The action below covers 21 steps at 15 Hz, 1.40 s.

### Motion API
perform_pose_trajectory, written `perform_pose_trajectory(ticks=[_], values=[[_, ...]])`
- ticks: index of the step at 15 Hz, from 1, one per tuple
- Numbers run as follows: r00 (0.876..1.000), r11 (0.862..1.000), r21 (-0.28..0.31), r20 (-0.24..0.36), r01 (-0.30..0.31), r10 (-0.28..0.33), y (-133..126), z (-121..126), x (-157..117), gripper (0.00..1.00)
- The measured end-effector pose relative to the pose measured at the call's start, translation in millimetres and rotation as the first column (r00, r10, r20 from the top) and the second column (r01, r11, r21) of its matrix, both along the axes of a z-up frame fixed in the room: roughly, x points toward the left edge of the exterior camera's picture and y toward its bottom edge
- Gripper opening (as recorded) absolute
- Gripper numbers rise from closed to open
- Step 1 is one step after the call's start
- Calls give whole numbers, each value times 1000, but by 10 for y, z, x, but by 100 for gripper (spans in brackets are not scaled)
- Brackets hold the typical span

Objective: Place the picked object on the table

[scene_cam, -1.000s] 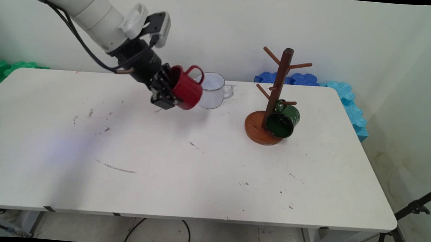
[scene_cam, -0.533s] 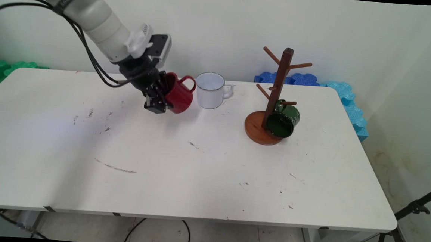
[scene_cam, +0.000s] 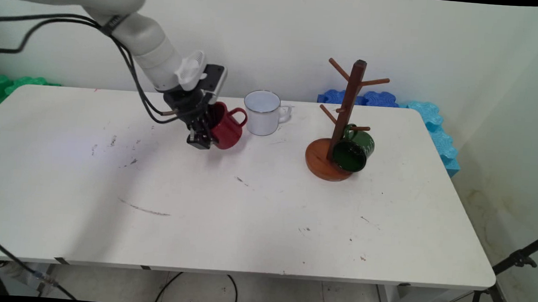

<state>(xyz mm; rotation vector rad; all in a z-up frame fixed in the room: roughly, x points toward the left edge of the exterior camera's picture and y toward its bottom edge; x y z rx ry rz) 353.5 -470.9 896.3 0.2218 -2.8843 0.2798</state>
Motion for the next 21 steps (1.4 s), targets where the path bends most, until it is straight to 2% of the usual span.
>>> perform_pose_trajectory(ticks=[7, 13, 14, 21], values=[[998, 999, 39, 55, -4, 2, -145, -237, -118, 0], [998, 998, 66, 61, -10, 6, -187, -334, -199, 0], [998, 998, 69, 60, -10, 6, -193, -347, -209, 100], [1000, 998, 63, 16, 0, -1, -247, -352, -285, 100]])
